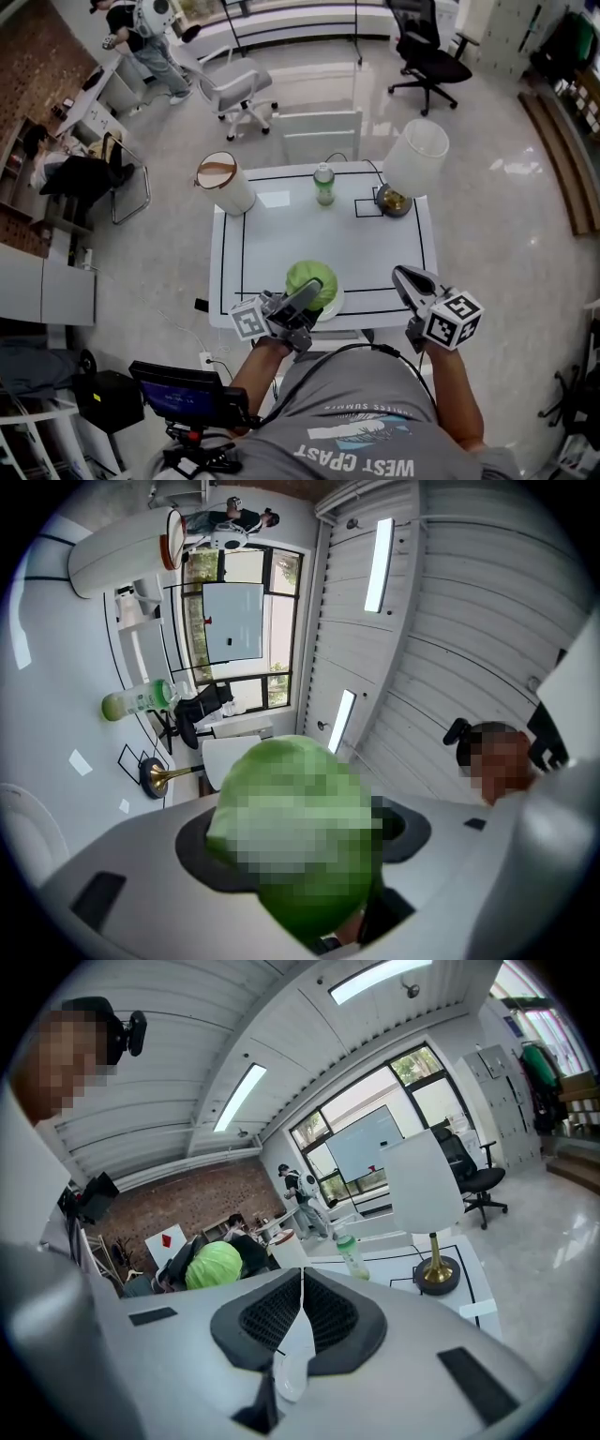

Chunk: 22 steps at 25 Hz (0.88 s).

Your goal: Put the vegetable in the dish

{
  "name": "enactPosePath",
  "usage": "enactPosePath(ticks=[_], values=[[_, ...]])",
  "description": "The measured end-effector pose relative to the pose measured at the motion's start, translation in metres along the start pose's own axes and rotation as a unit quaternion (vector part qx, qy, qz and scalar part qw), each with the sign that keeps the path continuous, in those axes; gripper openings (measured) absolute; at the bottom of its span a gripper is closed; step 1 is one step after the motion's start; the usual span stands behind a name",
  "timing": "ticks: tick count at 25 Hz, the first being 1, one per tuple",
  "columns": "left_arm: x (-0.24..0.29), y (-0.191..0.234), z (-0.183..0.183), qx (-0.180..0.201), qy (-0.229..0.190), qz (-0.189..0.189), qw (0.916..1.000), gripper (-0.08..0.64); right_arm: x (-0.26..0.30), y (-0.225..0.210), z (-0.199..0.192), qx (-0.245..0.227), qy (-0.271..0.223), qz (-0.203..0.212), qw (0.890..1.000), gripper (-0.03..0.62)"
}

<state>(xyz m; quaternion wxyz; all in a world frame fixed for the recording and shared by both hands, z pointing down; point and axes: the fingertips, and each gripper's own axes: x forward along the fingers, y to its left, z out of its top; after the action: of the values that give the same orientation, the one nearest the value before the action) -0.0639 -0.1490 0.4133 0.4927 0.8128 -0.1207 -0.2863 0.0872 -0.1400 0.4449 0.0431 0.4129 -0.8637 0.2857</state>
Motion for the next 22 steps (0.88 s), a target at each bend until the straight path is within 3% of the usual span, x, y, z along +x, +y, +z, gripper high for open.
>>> enactPosePath(ticks=[6,18,22], values=[[0.007,0.005,0.001,-0.001,-0.010,0.019,0.9998,0.310,0.010,-0.005,0.004,0.003,0.009,0.030,0.999,0.009],[0.024,0.007,0.004,0.032,-0.037,0.015,0.9987,0.310,0.015,-0.041,0.003,-0.001,0.023,0.033,0.999,0.009],[0.010,0.011,0.006,0.025,0.005,0.017,0.9995,0.310,0.026,-0.025,0.013,0.019,-0.015,0.015,1.000,0.009]])
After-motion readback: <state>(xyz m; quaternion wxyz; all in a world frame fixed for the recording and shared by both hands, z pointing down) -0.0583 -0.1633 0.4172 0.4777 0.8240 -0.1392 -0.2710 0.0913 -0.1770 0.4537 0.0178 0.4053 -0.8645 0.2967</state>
